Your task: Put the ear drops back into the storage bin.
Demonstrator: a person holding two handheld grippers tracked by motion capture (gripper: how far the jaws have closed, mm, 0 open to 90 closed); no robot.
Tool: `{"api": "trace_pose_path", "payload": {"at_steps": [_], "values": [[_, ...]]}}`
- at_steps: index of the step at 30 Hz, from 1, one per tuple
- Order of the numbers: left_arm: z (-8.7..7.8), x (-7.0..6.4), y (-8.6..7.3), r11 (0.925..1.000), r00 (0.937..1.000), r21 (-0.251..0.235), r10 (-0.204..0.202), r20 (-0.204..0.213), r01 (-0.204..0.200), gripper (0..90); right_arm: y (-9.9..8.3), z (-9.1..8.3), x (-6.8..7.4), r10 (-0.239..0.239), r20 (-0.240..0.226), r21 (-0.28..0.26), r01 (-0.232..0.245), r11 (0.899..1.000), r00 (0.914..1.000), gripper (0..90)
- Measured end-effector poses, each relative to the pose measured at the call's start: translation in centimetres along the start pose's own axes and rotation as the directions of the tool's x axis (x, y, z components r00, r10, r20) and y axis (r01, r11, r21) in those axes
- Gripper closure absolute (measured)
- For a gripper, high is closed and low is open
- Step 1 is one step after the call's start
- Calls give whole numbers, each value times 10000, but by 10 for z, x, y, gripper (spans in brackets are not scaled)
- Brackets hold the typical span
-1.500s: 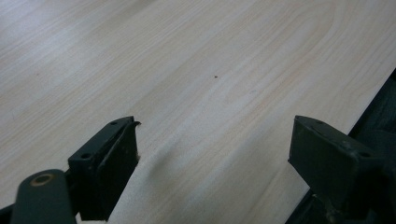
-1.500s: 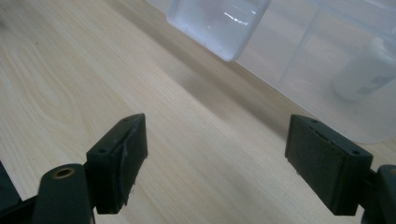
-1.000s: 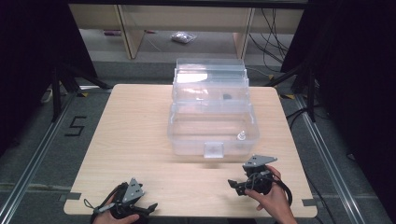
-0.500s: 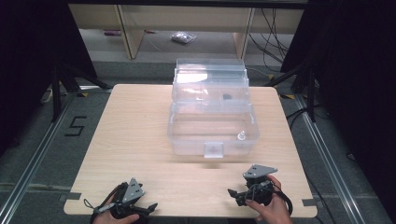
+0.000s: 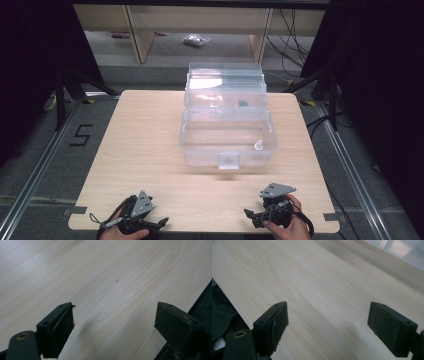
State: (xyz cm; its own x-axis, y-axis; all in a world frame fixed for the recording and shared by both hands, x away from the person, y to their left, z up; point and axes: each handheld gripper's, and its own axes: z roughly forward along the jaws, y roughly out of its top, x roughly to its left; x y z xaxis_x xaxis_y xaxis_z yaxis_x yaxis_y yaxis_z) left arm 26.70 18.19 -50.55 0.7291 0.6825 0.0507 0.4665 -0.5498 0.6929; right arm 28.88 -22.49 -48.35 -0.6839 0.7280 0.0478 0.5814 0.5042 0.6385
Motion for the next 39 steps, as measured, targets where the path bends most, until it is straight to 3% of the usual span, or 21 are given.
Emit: {"api": "trace_pose_path", "payload": {"at_steps": [1, 2, 5, 6, 7, 8, 9, 10, 12, 13, 14, 17, 18, 19, 21, 22, 24, 26, 27, 30, 39], "values": [[0, 1, 0, 9999, 9999, 98, 77, -85, -76, 150, -1, 2, -1, -300, 31, -336, 301, 9990, 9995, 178], [0, 1, 0, 9999, 9999, 116, 111, -84, -110, 150, -2, -1, 1, -3, 37, 0, 3, 10000, 10000, 178], [-1, 0, 0, 9999, 9999, 78, 127, -92, -126, 150, -6, -1, 3, 127, 111, -242, -124, 9996, 9999, 178], [-1, 0, 0, 9999, 9999, 52, 113, -94, -113, 150, -6, -3, 3, 52, 33, 32, -52, 10000, 10000, 178], [-1, 0, 0, 10000, 9999, -3, 64, -98, -64, 150, -7, 0, 2, -273, 22, -286, 273, 9992, 9996, 178], [-1, 0, 0, 10000, 9999, 11, 69, -90, -69, 150, -9, -4, 4, 29, 98, 11, -29, 10000, 9999, 178], [0, 0, 0, 10000, 10000, -34, -10, -80, 10, 150, -9, -2, 4, -7, 102, -186, 9, 9998, 9999, 178], [0, 1, 0, 10000, 10000, 83, 39, -77, -38, 150, -10, -4, 5, 67, 88, 53, -68, 10000, 9999, 178], [-1, 1, 0, 9999, 9999, 103, 99, -20, -99, 150, -11, -3, 4, -315, -85, -155, 314, 9994, 9995, 178], [0, 1, 0, 10000, 9999, -42, -2, -126, 1, 150, -12, -6, 7, 40, 94, 46, -40, 10000, 9999, 178], [0, 1, 0, 10000, 9999, -42, -2, -126, 1, 150, -12, -6, 7, 40, 94, 46, -40, 10000, 9999, 178], [0, 1, 0, 10000, 9999, 19, 48, -122, -48, 150, -15, -5, 4, -397, 21, -51, 398, 9992, 9992, 178], [-2, 3, 0, 9992, 9995, 243, 322, -52, -320, 150, -17, -6, 6, -30, 226, -107, 32, 9999, 9997, 178], [-3, 3, 0, 9990, 9994, 261, 352, -45, -351, 150, -17, -6, 6, -59, 251, -199, 64, 9998, 9997, 177], [-1, 2, 0, 10000, 9999, -45, -38, -153, 37, 150, -18, -9, 6, 23, 234, 27, -24, 10000, 9997, 177], [0, 1, 0, 9999, 9998, -93, -118, -180, 117, 150, -19, -7, 4, -274, 280, -260, 281, 9993, 9992, 176], [0, 2, 0, 9999, 9998, -83, -99, -194, 98, 149, -19, -7, 5, -132, 274, -238, 139, 9996, 9995, 177], [0, 2, 0, 9999, 9998, -77, -99, -183, 97, 149, -20, -11, 8, 281, 144, 167, -283, 9995, 9995, 176], [0, 2, 0, 9999, 9998, -80, -107, -180, 106, 149, -21, -8, 7, 60, 150, -202, -57, 9998, 9999, 177], [-1, 2, 0, 9996, 9997, -195, -210, -149, 207, 149, -21, -7, 4, -219, 48, -20, 219, 9998, 9997, 176], [-2, 4, 1, 9983, 9985, -379, -454, -318, 442, 148, -20, -8, 5, -120, 2, 23, 120, 9999, 9999, 177]]}}
